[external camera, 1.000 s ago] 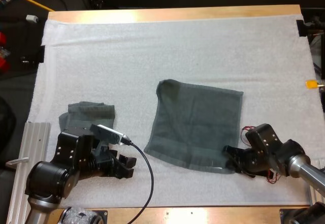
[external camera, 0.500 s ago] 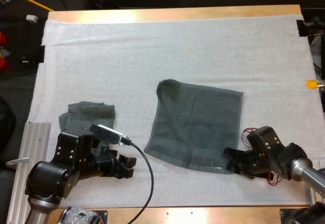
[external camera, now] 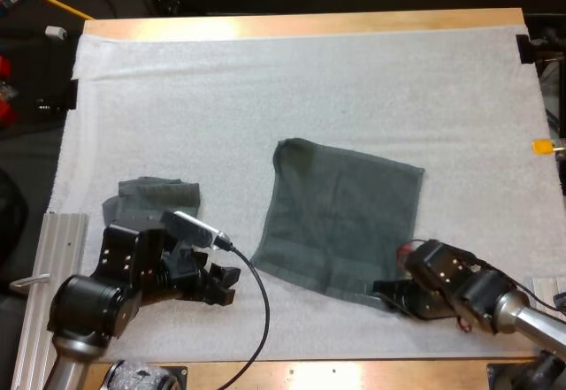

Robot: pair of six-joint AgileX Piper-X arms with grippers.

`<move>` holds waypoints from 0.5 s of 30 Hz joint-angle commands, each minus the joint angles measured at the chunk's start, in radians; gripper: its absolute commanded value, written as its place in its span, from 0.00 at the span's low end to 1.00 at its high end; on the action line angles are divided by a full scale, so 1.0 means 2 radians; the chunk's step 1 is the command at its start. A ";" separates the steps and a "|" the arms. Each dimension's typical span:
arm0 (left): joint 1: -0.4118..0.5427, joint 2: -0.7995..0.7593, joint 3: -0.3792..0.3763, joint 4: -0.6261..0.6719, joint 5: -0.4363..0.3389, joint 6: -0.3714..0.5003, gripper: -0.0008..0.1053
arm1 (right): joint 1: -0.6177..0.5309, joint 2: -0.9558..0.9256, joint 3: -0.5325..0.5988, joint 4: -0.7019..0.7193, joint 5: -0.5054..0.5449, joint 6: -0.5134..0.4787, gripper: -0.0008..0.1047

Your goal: Pick towel from pile, fold and stack

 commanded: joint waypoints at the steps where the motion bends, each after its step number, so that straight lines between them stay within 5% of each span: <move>1: -0.002 0.009 -0.001 -0.008 0.020 0.002 0.56 | 0.009 -0.006 0.003 0.040 0.007 0.000 0.01; 5: -0.023 0.046 -0.001 -0.019 0.057 0.002 0.56 | 0.020 -0.042 -0.007 0.089 0.052 0.000 0.01; 15: -0.060 0.148 -0.001 -0.069 0.034 0.002 0.56 | 0.020 -0.088 -0.009 0.099 0.084 0.003 0.01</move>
